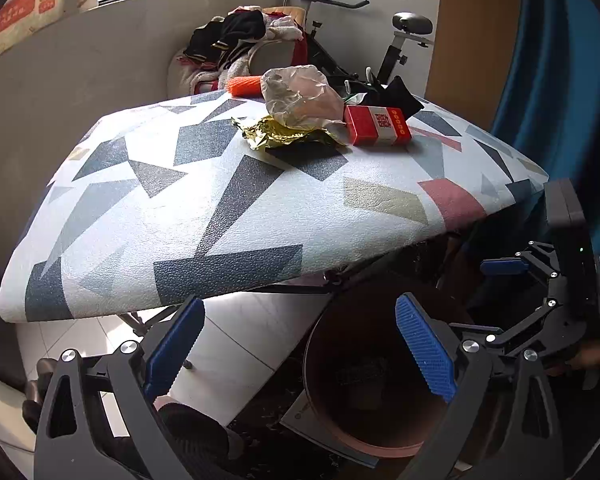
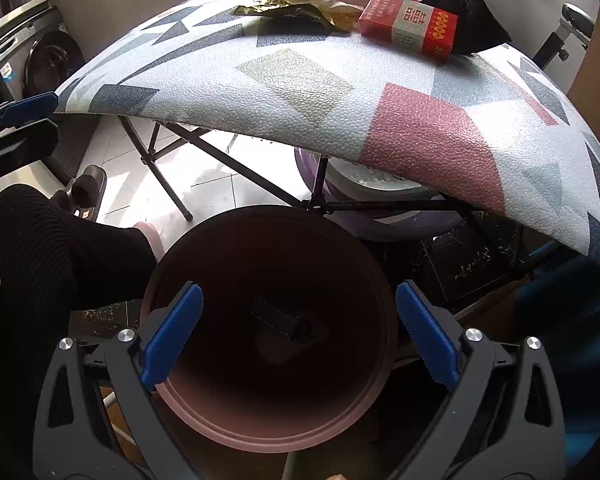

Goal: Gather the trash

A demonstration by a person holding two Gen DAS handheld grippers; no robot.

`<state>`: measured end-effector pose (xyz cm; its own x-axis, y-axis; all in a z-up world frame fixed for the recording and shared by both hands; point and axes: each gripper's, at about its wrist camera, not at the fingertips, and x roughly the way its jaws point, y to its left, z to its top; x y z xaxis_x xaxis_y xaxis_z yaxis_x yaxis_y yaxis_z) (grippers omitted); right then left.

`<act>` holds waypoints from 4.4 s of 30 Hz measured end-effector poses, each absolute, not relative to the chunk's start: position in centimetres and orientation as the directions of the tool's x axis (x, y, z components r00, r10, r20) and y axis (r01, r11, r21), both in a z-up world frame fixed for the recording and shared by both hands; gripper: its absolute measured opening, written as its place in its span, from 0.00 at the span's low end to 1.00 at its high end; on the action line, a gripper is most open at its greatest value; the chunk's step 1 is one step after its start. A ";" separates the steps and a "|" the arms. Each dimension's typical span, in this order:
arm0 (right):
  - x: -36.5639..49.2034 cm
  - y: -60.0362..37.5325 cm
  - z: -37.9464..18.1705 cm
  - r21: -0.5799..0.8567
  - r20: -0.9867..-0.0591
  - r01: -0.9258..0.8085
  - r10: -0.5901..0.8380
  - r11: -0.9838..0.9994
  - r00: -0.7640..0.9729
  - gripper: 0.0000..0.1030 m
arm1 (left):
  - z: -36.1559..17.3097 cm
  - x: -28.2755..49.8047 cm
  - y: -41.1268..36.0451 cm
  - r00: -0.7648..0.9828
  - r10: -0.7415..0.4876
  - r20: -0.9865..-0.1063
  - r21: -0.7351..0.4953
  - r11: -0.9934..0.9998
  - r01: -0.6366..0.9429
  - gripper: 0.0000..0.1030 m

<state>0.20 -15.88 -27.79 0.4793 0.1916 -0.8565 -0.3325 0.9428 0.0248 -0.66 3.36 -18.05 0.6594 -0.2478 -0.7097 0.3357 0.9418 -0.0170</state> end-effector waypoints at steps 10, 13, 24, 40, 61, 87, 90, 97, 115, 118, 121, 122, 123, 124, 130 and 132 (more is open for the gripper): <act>0.0 -16.2 -27.1 0.026 -0.841 -0.324 0.196 0.946 0.504 0.94 | -18.0 -0.6 3.5 0.661 -0.244 -0.709 -0.017 0.944 0.330 0.91; -0.1 -16.3 -26.9 0.023 -0.835 -0.324 0.197 0.946 0.514 0.94 | -18.0 -0.6 3.5 0.661 -0.244 -0.709 -0.017 0.944 0.330 0.92; 0.1 -17.1 -25.7 0.036 -0.812 -0.292 0.199 0.956 0.549 0.94 | -17.4 -0.2 4.3 0.679 -0.220 -0.700 -0.022 0.957 0.288 0.94; 6.9 -21.5 -20.1 0.128 -0.715 -0.180 0.216 0.975 0.665 0.94 | -13.8 5.2 6.6 0.742 -0.225 -0.631 -0.061 0.968 0.242 0.94; 23.5 -19.3 -21.6 0.169 -0.762 0.060 0.092 0.984 0.641 0.91 | -15.0 10.1 7.5 0.714 -0.248 -0.654 -0.121 0.967 0.225 0.94; 13.5 -23.1 -20.4 0.142 -0.666 -0.106 0.174 0.984 0.726 0.87 | -15.0 12.8 4.4 0.674 -0.224 -0.703 -0.122 0.973 0.197 0.94; 13.3 -23.7 -20.7 0.153 -0.662 -0.094 0.173 0.984 0.729 0.87 | -15.5 14.0 4.8 0.636 -0.255 -0.728 -0.194 0.967 0.166 0.93; 13.5 -24.4 -21.3 0.185 -0.662 -0.078 0.183 0.980 0.727 0.87 | -16.7 18.5 5.4 0.577 -0.340 -0.743 -0.359 0.929 0.086 0.73; 13.2 -25.3 -21.1 0.213 -0.654 -0.057 0.185 0.976 0.734 0.87 | -17.9 24.3 4.4 0.560 -0.307 -0.770 -0.336 0.940 0.054 0.16; 13.0 -25.4 -20.9 0.219 -0.653 -0.048 0.183 0.975 0.735 0.87 | -15.9 23.6 4.5 0.594 -0.264 -0.760 -0.258 0.961 0.096 0.13; 12.6 -25.3 -20.3 0.214 -0.653 -0.045 0.177 0.976 0.736 0.87 | -13.6 23.0 4.3 0.635 -0.228 -0.738 -0.178 0.974 0.142 0.07; 12.4 -25.2 -20.0 0.210 -0.651 -0.046 0.175 0.977 0.739 0.87 | -12.8 22.7 4.2 0.649 -0.218 -0.729 -0.155 0.976 0.153 0.07; 12.3 -25.1 -19.7 0.207 -0.648 -0.046 0.173 0.977 0.742 0.87 | -12.1 22.4 4.2 0.663 -0.205 -0.720 -0.132 0.978 0.159 0.06; 12.1 -25.1 -19.4 0.206 -0.646 -0.046 0.171 0.977 0.744 0.87 | -11.5 22.2 4.1 0.674 -0.196 -0.712 -0.112 0.980 0.166 0.05; 10.8 -24.8 -18.0 0.198 -0.632 -0.050 0.167 0.979 0.757 0.87 | -8.5 20.4 4.4 0.723 -0.163 -0.672 -0.026 0.980 0.196 0.04; 10.4 -24.7 -17.7 0.198 -0.631 -0.050 0.166 0.979 0.758 0.87 | -7.6 19.9 4.9 0.735 -0.157 -0.660 -0.012 0.980 0.198 0.04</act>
